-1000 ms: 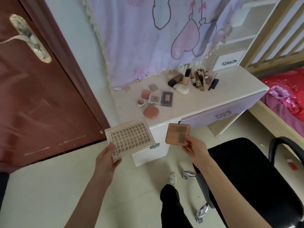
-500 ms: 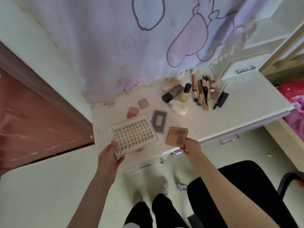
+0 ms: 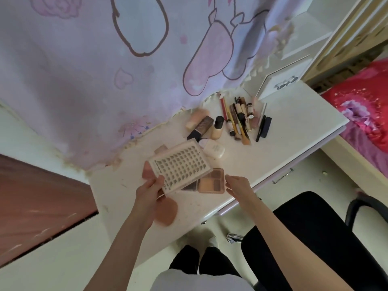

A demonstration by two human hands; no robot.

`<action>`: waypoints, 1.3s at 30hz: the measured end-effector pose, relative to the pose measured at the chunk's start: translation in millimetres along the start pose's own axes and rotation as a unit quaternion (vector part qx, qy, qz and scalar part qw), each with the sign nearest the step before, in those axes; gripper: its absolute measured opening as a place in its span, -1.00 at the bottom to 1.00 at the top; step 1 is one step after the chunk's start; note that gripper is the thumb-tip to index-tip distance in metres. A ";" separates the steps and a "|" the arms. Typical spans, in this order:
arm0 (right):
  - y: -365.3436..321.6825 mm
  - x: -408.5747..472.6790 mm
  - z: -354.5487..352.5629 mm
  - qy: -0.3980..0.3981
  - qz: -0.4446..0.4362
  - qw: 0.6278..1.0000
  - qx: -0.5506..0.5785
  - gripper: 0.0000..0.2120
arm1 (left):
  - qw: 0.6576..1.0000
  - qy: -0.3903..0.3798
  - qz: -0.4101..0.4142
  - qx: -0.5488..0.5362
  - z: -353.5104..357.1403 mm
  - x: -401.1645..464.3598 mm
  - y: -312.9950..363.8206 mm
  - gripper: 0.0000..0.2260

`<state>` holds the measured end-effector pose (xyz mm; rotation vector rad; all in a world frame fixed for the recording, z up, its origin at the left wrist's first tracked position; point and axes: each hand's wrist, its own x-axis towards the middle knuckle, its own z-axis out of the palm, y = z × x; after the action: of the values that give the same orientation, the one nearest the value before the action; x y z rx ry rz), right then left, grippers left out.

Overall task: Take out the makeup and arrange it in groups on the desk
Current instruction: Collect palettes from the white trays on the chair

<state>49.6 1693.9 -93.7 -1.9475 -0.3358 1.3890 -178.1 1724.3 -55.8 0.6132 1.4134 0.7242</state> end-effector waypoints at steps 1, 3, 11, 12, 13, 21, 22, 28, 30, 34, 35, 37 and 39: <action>-3.2 -0.4 -2.6 -0.004 -0.003 1.000 0.031 -0.71 | 1.000 -0.011 -0.006 0.012 6.7 2.0 0.6 -0.85; -10.8 -6.2 -9.5 -0.043 0.007 0.990 0.131 -0.71 | 0.999 -0.030 -0.013 0.033 21.8 4.9 0.1 -0.89; -3.9 -16.7 -67.8 -0.085 0.012 0.935 0.345 -0.90 | 0.988 -0.138 -0.042 0.054 117.3 -1.6 -13.6 -0.87; -5.1 -10.0 -78.7 -0.073 0.016 0.929 0.362 -0.92 | 0.985 -0.154 -0.037 0.071 132.7 -1.8 -14.9 -0.86; -8.0 -4.0 -89.9 -0.062 0.021 0.921 0.383 -0.94 | 0.982 -0.163 -0.035 0.089 147.9 -0.9 -15.4 -0.85; -34.7 70.2 -176.7 0.076 -0.006 0.896 0.437 -0.87 | 0.827 -0.166 0.146 0.517 217.4 30.7 -45.1 -0.63; -41.1 82.0 -185.8 0.093 -0.011 0.898 0.430 -0.87 | 0.756 -0.171 0.178 0.606 218.3 35.7 -50.6 -0.57; -82.5 146.6 -223.4 0.125 -0.004 0.914 0.387 -0.85 | 0.552 -0.200 0.212 0.781 216.6 56.7 -76.0 -0.42; -93.2 162.1 -230.0 0.123 0.012 0.910 0.396 -0.83 | 0.548 -0.204 0.210 0.784 212.3 61.8 -81.4 -0.38; -108.2 188.4 -234.9 0.119 0.045 0.890 0.438 -0.88 | 0.549 -0.206 0.214 0.781 206.9 67.2 -82.1 -0.36; -111.0 192.7 -235.4 0.117 0.045 0.889 0.441 -0.87 | 0.550 -0.204 0.216 0.781 207.3 67.3 -82.1 -0.36; -115.6 199.5 -236.1 0.111 0.038 0.888 0.445 -0.82 | 0.554 -0.199 0.216 0.779 208.7 66.7 -82.4 -0.36; -121.1 201.8 -237.2 0.102 0.020 0.891 0.443 -0.82 | 0.558 -0.196 0.214 0.777 209.7 65.6 -82.1 -0.36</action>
<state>364.6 1803.1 -116.5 -1.2970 0.3930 1.0583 38.8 1729.9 -145.1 2.3884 1.1391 -0.6080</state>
